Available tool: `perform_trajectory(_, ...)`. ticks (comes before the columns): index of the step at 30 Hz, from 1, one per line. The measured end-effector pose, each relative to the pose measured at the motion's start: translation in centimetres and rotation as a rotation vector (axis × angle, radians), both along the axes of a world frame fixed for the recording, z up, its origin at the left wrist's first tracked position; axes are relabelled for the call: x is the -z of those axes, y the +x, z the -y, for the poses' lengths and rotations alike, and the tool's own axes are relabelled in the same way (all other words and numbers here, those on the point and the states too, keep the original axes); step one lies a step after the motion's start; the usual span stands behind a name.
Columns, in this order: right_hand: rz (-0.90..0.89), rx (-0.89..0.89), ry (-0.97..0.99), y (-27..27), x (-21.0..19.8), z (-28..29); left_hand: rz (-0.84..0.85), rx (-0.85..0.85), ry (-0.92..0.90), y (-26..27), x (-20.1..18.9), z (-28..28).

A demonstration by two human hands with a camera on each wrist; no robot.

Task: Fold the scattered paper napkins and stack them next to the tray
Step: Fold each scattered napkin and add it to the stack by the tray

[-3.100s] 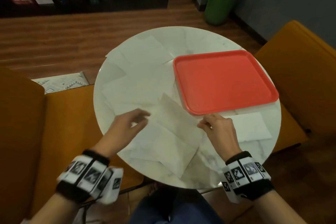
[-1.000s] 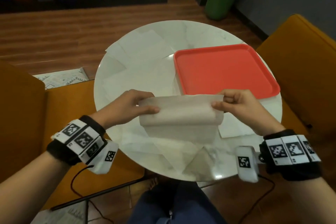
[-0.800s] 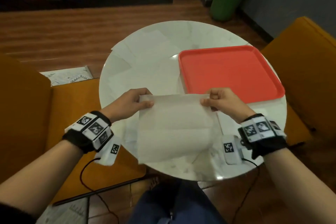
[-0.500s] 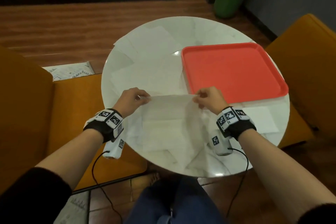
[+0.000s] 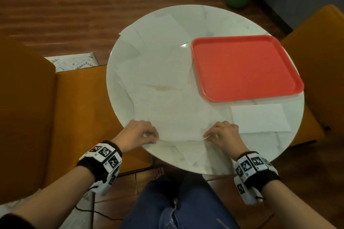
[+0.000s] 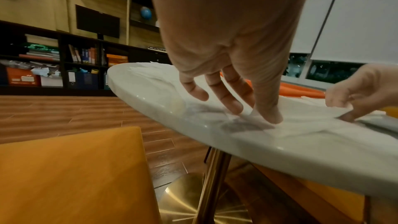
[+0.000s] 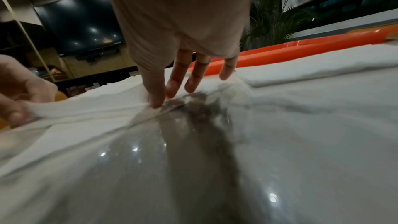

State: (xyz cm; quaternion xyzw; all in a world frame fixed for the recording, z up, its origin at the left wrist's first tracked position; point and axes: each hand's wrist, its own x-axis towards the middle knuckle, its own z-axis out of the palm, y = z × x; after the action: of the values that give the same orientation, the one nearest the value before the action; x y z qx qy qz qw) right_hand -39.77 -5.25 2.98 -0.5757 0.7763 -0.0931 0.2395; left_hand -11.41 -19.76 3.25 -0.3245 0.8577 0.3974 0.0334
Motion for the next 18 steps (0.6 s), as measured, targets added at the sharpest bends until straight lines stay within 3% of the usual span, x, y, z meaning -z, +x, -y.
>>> perform_trajectory(3, -0.028, -0.018, 0.080, 0.2, -0.5, 0.1, 0.069, 0.077, -0.059, -0.1, 0.2, 0.1)
perform_trajectory(5, -0.061, -0.042, 0.121, 0.2, -1.4, 0.4, 0.051, 0.039, -0.028, -0.1, -0.3, 0.2)
perform_trajectory(10, -0.031, -0.013, -0.160, 2.3, -2.6, 3.1, -0.071, -0.110, -0.197, -1.6, -0.4, 0.6)
perform_trajectory(12, 0.019, -0.107, -0.173, 4.8, -2.3, 4.8, 0.056, -0.074, -0.199, -2.8, 0.5, 0.4)
perform_trajectory(16, 0.130, -0.339, 0.106, 10.3, -0.8, 6.4, 0.367, 0.169, -0.289, -3.8, 2.6, -0.7)
perform_trajectory(18, 0.125, -0.383, 0.161, 11.2, 0.2, 6.2, 0.435, 0.218, -0.360, -3.6, 3.5, -1.0)
